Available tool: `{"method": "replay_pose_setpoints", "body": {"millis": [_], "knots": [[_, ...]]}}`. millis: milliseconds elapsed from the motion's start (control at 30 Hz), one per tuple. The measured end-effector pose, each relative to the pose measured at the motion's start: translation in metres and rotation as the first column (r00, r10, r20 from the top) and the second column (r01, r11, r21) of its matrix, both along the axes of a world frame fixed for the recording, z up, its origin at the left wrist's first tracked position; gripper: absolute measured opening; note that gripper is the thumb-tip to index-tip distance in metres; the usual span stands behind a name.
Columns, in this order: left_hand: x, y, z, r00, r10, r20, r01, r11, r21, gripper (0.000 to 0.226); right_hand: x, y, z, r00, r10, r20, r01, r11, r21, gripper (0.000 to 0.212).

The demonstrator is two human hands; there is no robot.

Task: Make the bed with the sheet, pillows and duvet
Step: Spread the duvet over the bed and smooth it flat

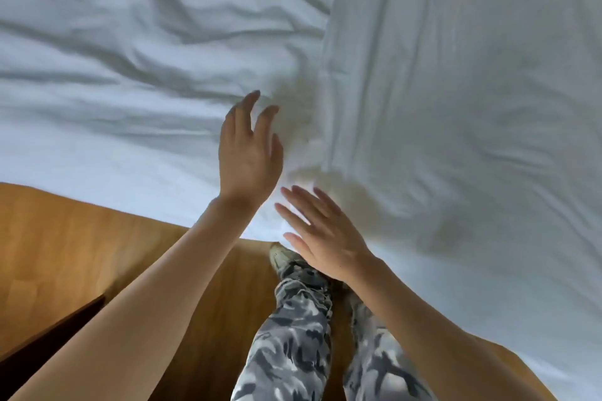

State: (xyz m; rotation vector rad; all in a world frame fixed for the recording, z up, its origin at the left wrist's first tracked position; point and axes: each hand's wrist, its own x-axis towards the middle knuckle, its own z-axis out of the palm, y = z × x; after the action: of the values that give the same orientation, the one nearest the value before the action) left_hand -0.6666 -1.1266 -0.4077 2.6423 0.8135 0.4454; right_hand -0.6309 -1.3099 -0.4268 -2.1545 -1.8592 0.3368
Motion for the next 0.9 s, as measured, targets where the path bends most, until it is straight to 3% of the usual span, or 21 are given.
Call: {"method": "replay_pose_setpoints", "body": {"millis": [167,433,567,767,900], "knots": [[0.031,0.035,-0.008,0.988,-0.093,-0.119,0.097,0.995,0.026,0.043,0.059,0.036,0.003,0.920,-0.393,0.001,0.393,0.920,-0.002,0.050],[0.064,0.090,-0.012,0.946,-0.238,-0.220,0.244,0.970,-0.001,0.047,0.164,0.122,-0.001,0.737,-0.676,0.010,0.675,0.737,0.015,0.059],[0.055,0.143,-0.014,0.913,-0.314,-0.261,0.330,0.944,0.017,0.044,0.182,0.168,-0.007,0.627,-0.778,0.030,0.778,0.625,-0.056,0.062],[-0.031,0.298,-0.047,0.893,-0.113,-0.436,0.143,0.989,0.036,0.055,0.110,0.262,-0.037,0.612,-0.789,0.051,0.784,0.596,-0.175,0.060],[-0.105,0.417,-0.050,0.867,0.036,-0.497,-0.027,0.999,0.024,0.065,0.016,0.384,-0.049,0.758,-0.652,-0.004,0.649,0.755,-0.096,0.056]]}}
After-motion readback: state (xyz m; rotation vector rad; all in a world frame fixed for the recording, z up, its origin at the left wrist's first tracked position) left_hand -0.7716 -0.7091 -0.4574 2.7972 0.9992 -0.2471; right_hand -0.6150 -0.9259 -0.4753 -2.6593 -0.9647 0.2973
